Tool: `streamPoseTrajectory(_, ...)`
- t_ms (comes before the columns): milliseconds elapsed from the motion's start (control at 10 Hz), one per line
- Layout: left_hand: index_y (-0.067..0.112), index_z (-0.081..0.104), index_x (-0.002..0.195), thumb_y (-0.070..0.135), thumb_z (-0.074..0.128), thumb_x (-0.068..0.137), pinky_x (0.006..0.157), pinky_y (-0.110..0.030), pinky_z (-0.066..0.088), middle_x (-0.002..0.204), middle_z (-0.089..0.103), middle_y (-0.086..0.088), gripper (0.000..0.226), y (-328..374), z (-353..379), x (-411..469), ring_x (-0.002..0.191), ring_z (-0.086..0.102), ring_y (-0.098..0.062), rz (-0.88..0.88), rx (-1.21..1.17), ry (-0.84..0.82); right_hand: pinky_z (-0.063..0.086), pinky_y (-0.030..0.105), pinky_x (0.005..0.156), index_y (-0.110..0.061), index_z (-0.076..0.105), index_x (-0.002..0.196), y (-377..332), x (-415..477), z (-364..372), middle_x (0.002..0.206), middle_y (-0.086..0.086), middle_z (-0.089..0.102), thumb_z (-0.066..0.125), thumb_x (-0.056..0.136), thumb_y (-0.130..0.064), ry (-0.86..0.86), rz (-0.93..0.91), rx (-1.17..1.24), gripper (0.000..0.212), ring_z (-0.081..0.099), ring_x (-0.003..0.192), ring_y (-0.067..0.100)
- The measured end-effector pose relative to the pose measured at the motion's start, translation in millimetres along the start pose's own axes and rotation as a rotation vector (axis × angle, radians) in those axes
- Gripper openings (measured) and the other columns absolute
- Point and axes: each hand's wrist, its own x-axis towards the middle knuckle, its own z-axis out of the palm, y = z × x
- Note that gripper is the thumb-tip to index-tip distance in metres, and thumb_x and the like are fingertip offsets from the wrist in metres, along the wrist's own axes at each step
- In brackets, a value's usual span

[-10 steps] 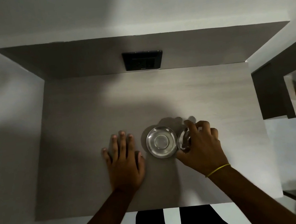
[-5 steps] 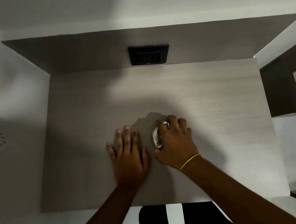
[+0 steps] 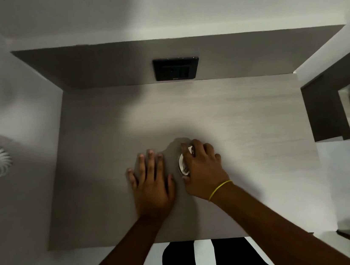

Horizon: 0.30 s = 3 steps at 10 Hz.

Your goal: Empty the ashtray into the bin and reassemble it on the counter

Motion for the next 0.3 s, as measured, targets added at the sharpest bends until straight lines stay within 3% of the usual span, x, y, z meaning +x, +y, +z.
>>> streamPoseTrajectory(200,0.011,0.054,0.159,0.042,0.039,0.103,0.119,-0.076,0.037,0.171,0.046,-0.017,0.066,10,-31,0,0.159,0.042,-0.042,0.003,0.033,-0.087,0.027,0.062,0.125,-0.026,0.007,0.172,4,-13,6,0.182,0.011,0.001,0.054,0.090,-0.053,0.038,-0.046,0.038,0.098,0.007,0.165,0.050)
streamPoseTrajectory(300,0.011,0.056,0.157,0.047,0.041,0.099,0.122,-0.073,0.038,0.170,0.048,-0.014,0.070,19,-61,6,0.161,0.040,-0.037,0.078,0.034,-0.022,0.012,0.071,0.128,-0.044,-0.016,0.168,6,-22,0,0.179,0.000,-0.026,0.040,0.094,-0.073,0.091,-0.107,0.056,0.097,-0.013,0.166,0.044)
